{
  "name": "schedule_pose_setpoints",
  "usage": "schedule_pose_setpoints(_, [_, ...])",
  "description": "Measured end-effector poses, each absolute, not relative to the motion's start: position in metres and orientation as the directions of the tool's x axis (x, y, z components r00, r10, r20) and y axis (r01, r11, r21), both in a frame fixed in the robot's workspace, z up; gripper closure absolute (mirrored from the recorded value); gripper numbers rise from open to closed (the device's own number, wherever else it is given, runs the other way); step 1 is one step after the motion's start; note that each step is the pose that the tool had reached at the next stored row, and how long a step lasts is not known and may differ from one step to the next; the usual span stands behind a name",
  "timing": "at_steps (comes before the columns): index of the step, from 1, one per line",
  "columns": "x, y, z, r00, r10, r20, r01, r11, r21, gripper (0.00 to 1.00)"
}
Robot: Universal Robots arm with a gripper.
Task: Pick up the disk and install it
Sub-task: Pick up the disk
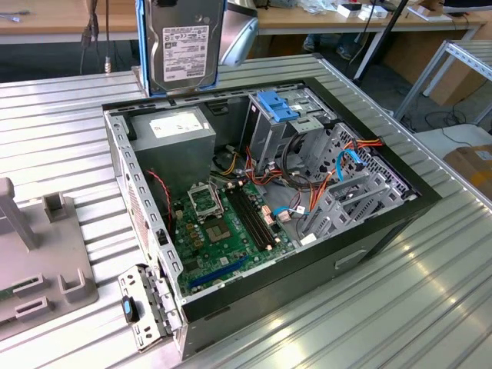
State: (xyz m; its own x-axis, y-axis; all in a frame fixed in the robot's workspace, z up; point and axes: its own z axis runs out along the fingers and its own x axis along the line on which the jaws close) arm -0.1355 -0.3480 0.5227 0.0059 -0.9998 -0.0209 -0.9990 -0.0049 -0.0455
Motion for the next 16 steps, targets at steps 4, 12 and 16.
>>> schedule_pose_setpoints(4, [-0.133,-0.349,0.523,0.006,-1.0,-0.021,-0.999,-0.005,-0.045,0.63])
schedule_pose_setpoints(12, [-0.133,-0.37,0.523,0.006,-1.0,-0.021,-0.999,-0.005,-0.046,0.63])
schedule_pose_setpoints(16, [-0.133,-0.384,0.523,0.006,-1.0,-0.021,-0.999,-0.005,-0.045,0.63])
